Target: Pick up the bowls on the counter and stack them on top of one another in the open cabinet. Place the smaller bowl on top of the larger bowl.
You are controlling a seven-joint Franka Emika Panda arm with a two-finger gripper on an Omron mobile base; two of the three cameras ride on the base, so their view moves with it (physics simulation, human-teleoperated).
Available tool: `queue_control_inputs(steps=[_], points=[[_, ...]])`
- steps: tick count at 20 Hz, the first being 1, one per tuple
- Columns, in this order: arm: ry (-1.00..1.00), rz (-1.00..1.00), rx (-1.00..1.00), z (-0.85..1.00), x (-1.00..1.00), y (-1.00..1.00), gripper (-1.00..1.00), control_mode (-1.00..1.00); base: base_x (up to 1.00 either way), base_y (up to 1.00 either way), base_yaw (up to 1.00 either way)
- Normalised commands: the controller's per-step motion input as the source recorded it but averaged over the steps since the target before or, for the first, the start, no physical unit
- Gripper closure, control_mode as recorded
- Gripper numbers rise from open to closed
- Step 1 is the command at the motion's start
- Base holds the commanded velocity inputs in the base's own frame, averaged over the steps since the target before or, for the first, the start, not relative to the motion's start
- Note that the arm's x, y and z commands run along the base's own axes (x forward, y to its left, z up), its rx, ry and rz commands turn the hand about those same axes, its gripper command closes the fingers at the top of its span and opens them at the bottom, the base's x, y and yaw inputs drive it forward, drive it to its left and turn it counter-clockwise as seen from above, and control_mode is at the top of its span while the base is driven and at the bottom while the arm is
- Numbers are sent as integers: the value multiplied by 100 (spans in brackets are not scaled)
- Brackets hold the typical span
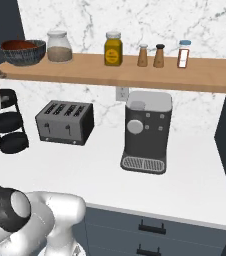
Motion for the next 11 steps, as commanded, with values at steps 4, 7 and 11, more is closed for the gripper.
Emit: queue_control_inputs(steps=[4, 7, 11], points=[[2, -9, 2, -100, -100, -100, -100, -100, 0, 0, 0], [0, -6, 20, -100, -97, -100, -100, -100, 0, 0, 0], [-3, -6, 27, -54, -71, -65, -100, -100, 0, 0, 0]])
